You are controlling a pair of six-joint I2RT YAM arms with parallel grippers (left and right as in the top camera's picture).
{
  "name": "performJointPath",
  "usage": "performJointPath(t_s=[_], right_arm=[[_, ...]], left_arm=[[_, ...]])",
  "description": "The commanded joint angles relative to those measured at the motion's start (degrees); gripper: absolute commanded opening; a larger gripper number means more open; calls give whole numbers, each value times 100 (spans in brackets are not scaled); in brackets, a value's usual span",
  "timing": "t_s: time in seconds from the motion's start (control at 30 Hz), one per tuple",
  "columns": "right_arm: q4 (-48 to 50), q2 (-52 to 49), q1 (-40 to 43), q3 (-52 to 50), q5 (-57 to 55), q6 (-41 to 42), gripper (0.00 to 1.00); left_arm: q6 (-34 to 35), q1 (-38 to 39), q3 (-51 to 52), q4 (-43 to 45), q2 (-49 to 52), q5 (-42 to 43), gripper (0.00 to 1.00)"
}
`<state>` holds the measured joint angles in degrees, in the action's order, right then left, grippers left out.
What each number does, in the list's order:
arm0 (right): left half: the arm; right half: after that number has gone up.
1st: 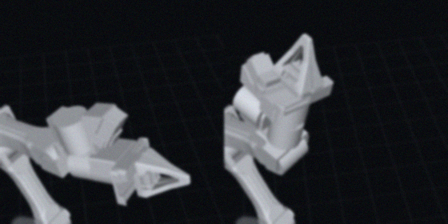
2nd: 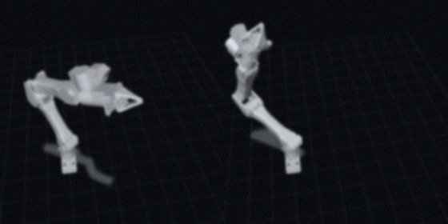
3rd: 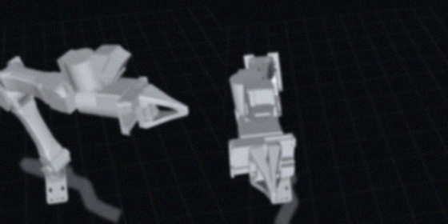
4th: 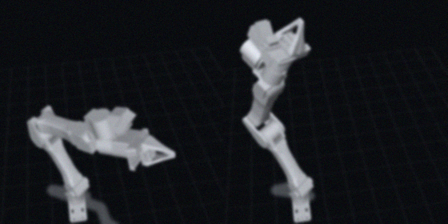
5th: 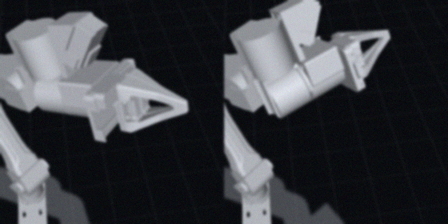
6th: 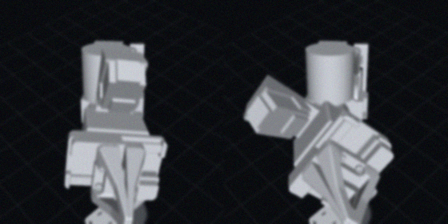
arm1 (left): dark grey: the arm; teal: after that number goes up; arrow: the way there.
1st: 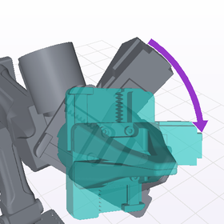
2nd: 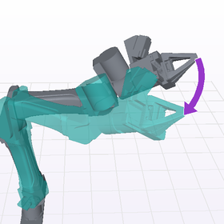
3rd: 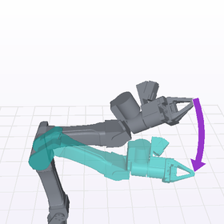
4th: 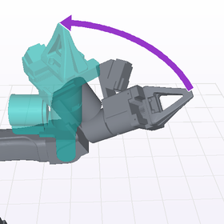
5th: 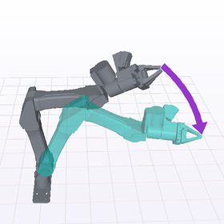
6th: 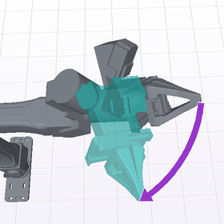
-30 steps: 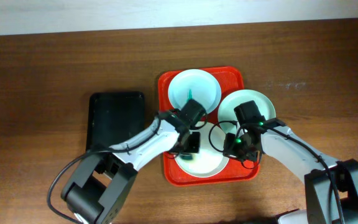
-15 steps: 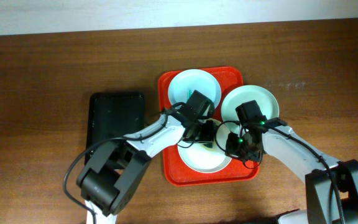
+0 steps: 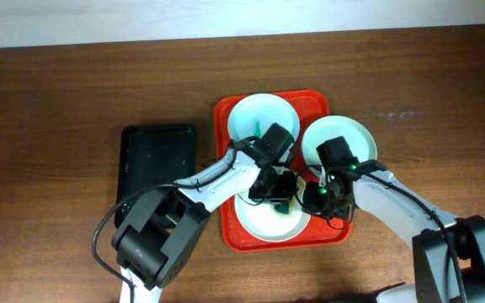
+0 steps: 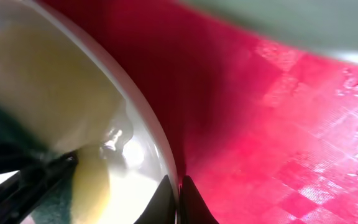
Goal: Clean dirty plates on tray and stack at the side
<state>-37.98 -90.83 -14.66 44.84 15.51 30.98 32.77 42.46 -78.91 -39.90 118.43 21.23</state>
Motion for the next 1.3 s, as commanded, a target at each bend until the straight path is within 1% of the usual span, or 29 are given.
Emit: performJointPath(t_s=[0.0,0.03,0.23,0.37,0.47,0.63,0.73,0.83,0.87,0.93,1.0,1.1,1.2,1.27], right_arm=[[24,-39,9,39,-203,-26,4],[24,-39,9,39,-203,-26,4],[22,-39,9,39,-203,-26,4],[22,-39,9,39,-203,-26,4],[22,-39,9,39,-203,-26,4],[4,-39,9,39,-203,-28,4],[-22,-39,9,39,-205,-31,4],[-22,-39,9,39,-205,-50,4],[-22,-39,9,39,-205,-48,4],[-20,-39,9,39,-205,-50,4],[-17,-39,9,39,-205,-50,4],[-20,-39,9,39,-208,-72,4],[-20,-39,9,39,-208,-70,4],[-17,-39,9,39,-208,-70,4]], left_arm=[[-66,13,-11,-732,94,-2350,0],[-66,13,-96,-890,79,-2723,0],[-68,7,-247,-1375,79,-4072,0],[-66,9,-251,-1486,79,-4350,0],[-66,9,-426,-1655,76,-4146,0],[-72,-37,-1043,-2033,-260,-2944,0],[-76,-192,-1263,-2251,-664,-2763,0],[-334,-505,-1320,-2494,-1220,-2769,0],[-442,-737,-1320,-2651,-1473,-2889,0],[-442,-1180,-1318,-2924,-1770,-3338,0],[-466,-1674,-1318,-3147,-1884,-3716,0],[-675,-2363,-1191,-3281,-1858,-3692,0],[-682,-2955,-682,-2973,-1843,-3613,0],[-960,-3261,-79,-2337,-1843,-3348,0]])
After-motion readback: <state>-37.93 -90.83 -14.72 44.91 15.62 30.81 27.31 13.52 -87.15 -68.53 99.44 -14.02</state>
